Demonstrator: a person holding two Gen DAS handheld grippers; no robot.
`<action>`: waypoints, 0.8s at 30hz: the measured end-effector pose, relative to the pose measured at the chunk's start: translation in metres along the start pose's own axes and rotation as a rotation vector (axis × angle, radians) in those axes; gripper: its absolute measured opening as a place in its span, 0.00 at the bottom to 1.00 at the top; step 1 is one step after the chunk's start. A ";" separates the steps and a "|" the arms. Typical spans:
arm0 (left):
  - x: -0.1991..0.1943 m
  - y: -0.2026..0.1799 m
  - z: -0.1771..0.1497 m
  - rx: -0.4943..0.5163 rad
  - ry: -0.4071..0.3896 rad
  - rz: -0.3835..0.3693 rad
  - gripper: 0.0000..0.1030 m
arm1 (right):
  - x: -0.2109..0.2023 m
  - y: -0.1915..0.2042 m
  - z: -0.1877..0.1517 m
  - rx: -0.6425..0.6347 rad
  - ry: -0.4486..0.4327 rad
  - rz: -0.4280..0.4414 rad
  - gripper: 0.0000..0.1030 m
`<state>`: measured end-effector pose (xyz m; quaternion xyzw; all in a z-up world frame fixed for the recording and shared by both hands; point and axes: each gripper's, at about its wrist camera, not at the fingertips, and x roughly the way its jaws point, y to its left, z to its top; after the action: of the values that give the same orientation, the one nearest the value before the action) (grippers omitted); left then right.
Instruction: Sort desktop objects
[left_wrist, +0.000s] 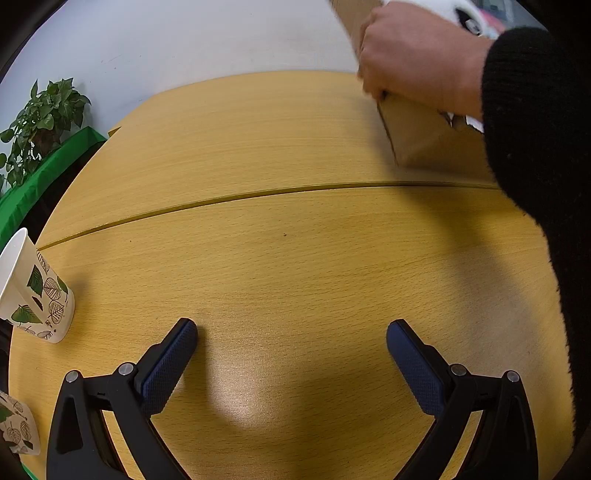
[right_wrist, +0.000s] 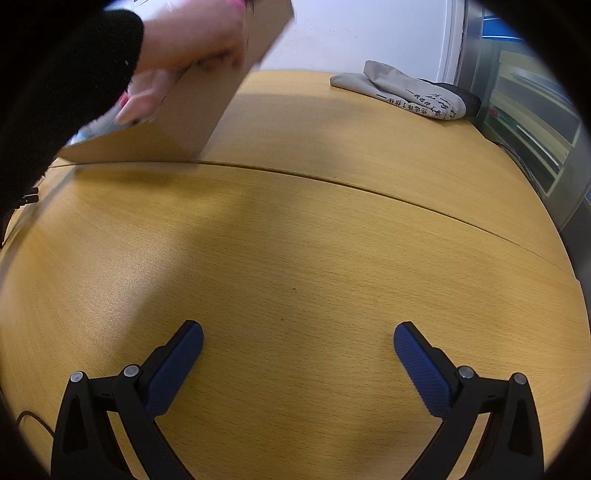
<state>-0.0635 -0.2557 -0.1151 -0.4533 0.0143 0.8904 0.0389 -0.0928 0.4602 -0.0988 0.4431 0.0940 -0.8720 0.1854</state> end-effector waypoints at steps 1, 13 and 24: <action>0.000 0.000 0.000 0.000 0.000 0.000 1.00 | 0.000 0.000 0.000 0.000 0.000 0.000 1.00; -0.001 0.001 0.000 0.000 0.001 -0.001 1.00 | 0.001 0.000 0.000 0.000 0.000 -0.001 1.00; -0.001 0.001 0.000 0.001 0.001 -0.001 1.00 | 0.002 0.000 0.000 0.000 0.000 -0.001 1.00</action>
<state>-0.0630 -0.2563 -0.1144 -0.4539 0.0144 0.8901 0.0394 -0.0935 0.4600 -0.1002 0.4430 0.0942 -0.8721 0.1852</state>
